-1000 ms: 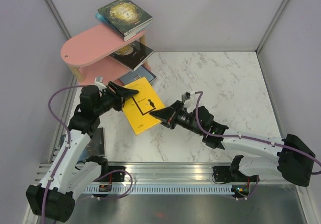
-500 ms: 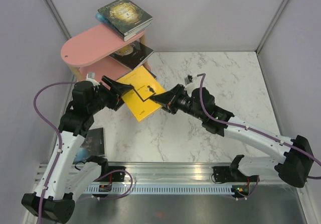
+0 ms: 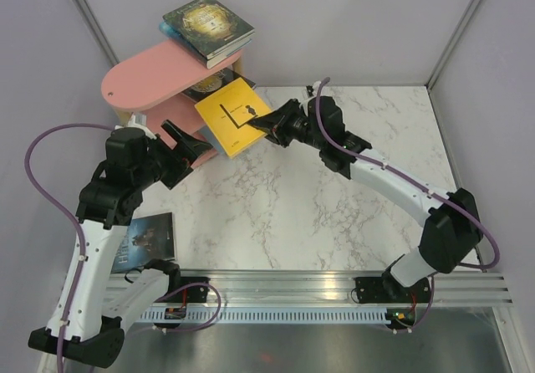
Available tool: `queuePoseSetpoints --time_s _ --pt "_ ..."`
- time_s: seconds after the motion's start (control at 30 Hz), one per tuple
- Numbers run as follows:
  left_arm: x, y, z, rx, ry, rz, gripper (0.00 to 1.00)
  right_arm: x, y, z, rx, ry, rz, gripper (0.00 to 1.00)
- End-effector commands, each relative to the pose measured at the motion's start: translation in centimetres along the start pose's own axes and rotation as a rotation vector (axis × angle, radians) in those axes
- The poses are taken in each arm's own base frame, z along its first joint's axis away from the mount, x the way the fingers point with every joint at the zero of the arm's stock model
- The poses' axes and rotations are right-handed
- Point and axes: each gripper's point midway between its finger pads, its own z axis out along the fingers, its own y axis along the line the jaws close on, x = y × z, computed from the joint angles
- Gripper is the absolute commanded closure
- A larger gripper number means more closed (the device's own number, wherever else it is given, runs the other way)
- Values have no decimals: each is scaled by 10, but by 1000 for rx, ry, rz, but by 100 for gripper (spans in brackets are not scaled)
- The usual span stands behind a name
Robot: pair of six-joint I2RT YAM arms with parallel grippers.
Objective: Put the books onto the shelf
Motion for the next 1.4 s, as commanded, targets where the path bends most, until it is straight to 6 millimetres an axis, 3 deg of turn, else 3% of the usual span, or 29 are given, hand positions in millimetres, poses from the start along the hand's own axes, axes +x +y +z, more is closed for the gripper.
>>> queuePoseSetpoints --time_s 0.0,0.1,0.13,0.17,0.3,0.43,0.57,0.63,0.7,0.87,1.17,1.37 --pt "-10 3 -13 -30 -51 61 3 -13 71 1 -208 26 -55 100" --pt "-13 3 -18 -30 -69 72 4 -23 71 20 -221 45 -41 100" --pt "-13 3 -19 -31 -72 73 4 -25 59 35 -200 56 -28 100" --pt "-14 4 -21 -32 -81 78 4 -28 69 39 -225 68 -30 100" --pt "-17 6 -25 -45 -100 84 5 -41 64 73 -226 101 5 100" --pt "-20 6 -28 -53 -116 91 5 -65 49 108 -217 99 48 98" --pt "-18 10 -29 -62 -112 90 6 -84 33 123 -204 104 86 34" --pt "-17 11 -28 -63 -111 84 6 -88 22 123 -191 114 113 19" --pt "-15 13 -25 -71 -101 71 6 -93 16 119 -192 113 120 12" --pt "-10 15 -13 -75 -63 53 7 -83 -6 99 -141 144 136 10" --pt "2 18 0 -63 -5 31 10 -58 -20 60 -62 175 109 10" --pt "9 23 1 -59 9 26 11 -54 -17 52 -57 156 83 43"
